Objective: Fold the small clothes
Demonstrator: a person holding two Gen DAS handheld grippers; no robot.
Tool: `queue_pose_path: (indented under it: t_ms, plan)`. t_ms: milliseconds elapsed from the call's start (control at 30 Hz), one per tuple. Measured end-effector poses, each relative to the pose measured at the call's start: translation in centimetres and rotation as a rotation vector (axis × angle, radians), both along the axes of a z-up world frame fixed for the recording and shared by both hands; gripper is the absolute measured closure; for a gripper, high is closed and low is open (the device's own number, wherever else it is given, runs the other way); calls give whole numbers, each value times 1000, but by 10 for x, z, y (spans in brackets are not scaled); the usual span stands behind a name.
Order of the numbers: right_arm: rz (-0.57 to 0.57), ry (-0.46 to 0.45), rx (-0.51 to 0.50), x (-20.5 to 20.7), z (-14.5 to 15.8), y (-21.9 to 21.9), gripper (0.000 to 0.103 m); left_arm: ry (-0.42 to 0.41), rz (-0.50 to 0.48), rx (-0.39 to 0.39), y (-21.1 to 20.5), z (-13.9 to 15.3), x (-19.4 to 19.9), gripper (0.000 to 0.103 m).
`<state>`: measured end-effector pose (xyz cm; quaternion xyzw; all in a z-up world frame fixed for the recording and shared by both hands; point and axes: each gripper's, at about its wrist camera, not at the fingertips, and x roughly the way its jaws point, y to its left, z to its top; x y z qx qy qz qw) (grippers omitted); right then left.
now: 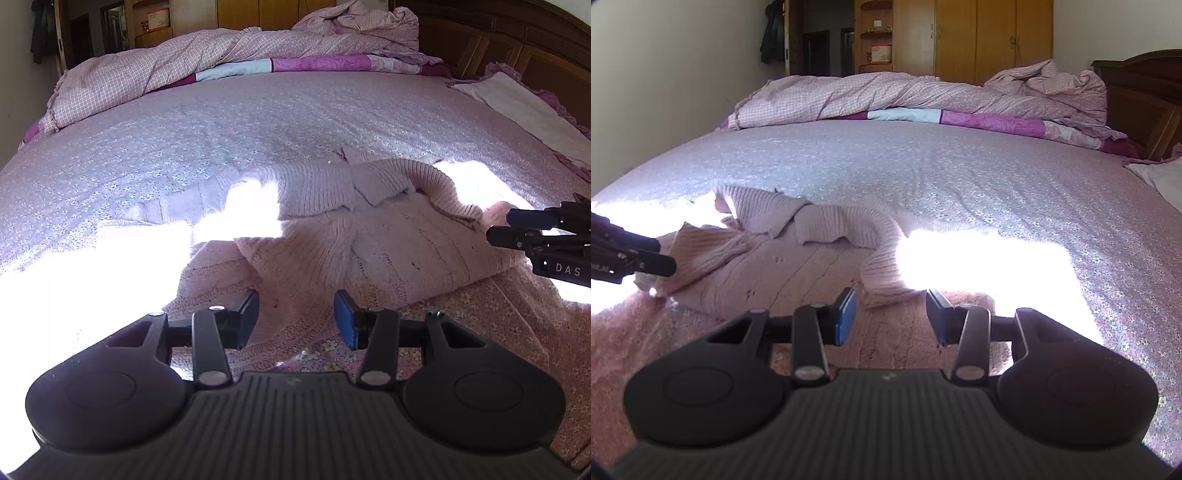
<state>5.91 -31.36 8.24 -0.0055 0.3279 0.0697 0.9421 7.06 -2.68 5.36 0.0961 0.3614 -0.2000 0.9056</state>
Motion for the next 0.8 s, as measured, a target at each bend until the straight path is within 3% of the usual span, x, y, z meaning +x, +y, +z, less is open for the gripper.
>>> queue_pose_path:
  t_ms: [133,400,467,533,600,667,700,733,800]
  plan:
    - [-17,38,-20,5,-10,5,59,-10,32,41,-9,-11,6,39]
    - [-17,29,-57,15,-13,7,59,-75,-3,86,-25,-20,6,36]
    - [-28,50,5,24,-14,1,58,-102,-17,77,-24,-20,8,42]
    - [-49,92,144,36,-19,-12,58,-113,-19,76,-22,-20,8,77]
    - [-77,131,273,47,-26,-24,59,-134,-8,83,-18,-16,9,86]
    - [-99,136,329,54,-30,-29,59,-155,12,65,-9,-10,12,87]
    - [-103,135,341,56,-31,-31,65,-172,24,66,-6,-6,14,88]
    - [-112,138,340,60,-31,-31,91,-194,41,71,-1,0,17,88]
    - [-132,134,337,66,-29,-32,92,-213,73,64,9,9,28,88]
